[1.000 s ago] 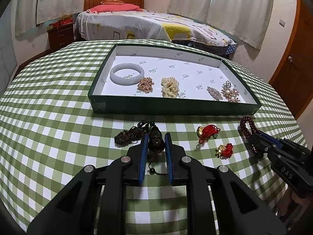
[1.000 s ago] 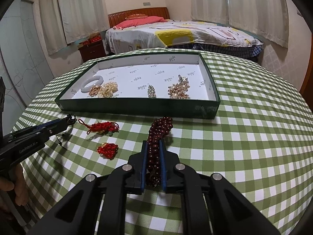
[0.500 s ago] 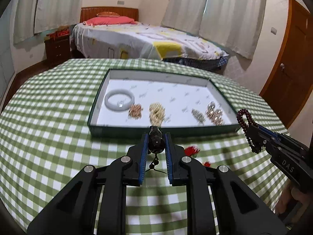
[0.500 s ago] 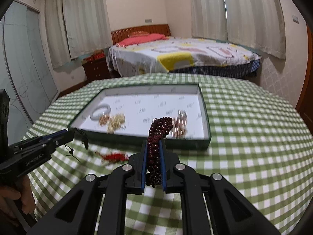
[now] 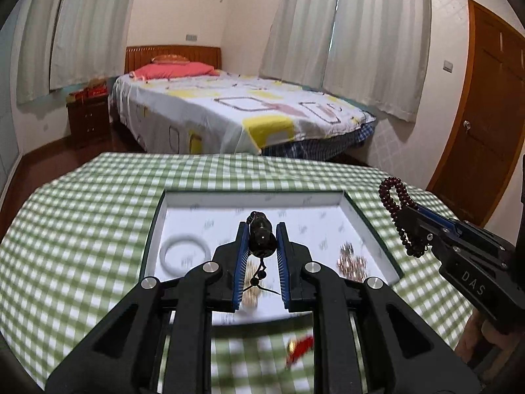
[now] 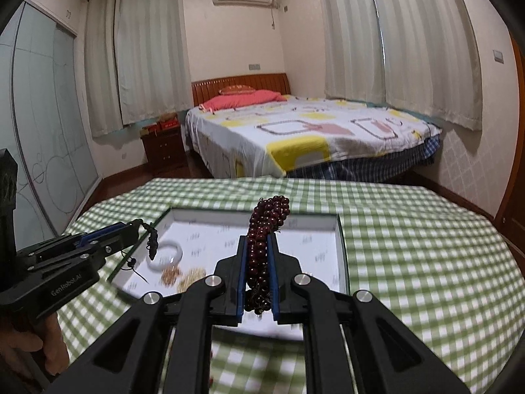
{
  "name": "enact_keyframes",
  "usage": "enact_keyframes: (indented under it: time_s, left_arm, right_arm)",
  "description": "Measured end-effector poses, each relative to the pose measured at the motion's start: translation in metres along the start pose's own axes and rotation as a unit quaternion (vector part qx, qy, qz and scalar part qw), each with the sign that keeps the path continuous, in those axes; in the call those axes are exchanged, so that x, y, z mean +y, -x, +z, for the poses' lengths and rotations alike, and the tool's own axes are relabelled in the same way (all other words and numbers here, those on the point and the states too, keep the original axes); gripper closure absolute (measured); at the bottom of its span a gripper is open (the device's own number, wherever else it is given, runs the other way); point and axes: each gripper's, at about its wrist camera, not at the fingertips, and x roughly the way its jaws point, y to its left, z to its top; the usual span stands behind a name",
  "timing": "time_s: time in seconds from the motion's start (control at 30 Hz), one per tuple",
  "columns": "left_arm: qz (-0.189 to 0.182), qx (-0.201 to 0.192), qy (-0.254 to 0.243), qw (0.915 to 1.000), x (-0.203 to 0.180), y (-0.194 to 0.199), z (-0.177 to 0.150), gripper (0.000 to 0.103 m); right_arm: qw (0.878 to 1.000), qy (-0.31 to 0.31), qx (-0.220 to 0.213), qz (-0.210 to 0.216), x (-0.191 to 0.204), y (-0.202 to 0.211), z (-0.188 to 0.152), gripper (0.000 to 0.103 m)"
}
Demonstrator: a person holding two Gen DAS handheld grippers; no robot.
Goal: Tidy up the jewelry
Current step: 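Carry the bracelet and pendant into the tray and open both tools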
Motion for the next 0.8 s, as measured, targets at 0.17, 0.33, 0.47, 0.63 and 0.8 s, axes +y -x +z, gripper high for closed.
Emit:
enact_keyframes:
  time_s: [0.17,0.33,0.47,0.63,0.8]
  left_arm:
    - [0.008,0.003,-0.005,1.0000,0.001,-0.033,0.011,0.086]
    - [0.015,0.050,-0.001,0.9987,0.006,-0.084,0.010,0.086]
    - [0.024,0.085,0.000,0.9961,0.009,-0.114,0.007,0.086]
    - [0.031,0.118,-0.005,0.9925,0.012,-0.137,0.005,0.086]
    - [0.039,0.139,-0.004,0.9895,0.013,-0.152,0.004,0.084]
  right_arm:
    - [1.000,0.006,-0.003,-0.001,-0.005,-0.033,0.011,0.091]
    - [1.000,0.006,0.029,-0.001,-0.011,-0.073,0.006,0.091]
    - [0.998,0.000,0.060,-0.001,-0.016,-0.100,-0.004,0.091]
    - [0.995,-0.008,0.098,-0.003,-0.019,-0.123,-0.010,0.091]
    - [0.992,-0.007,0.125,-0.006,-0.019,-0.134,-0.015,0.090]
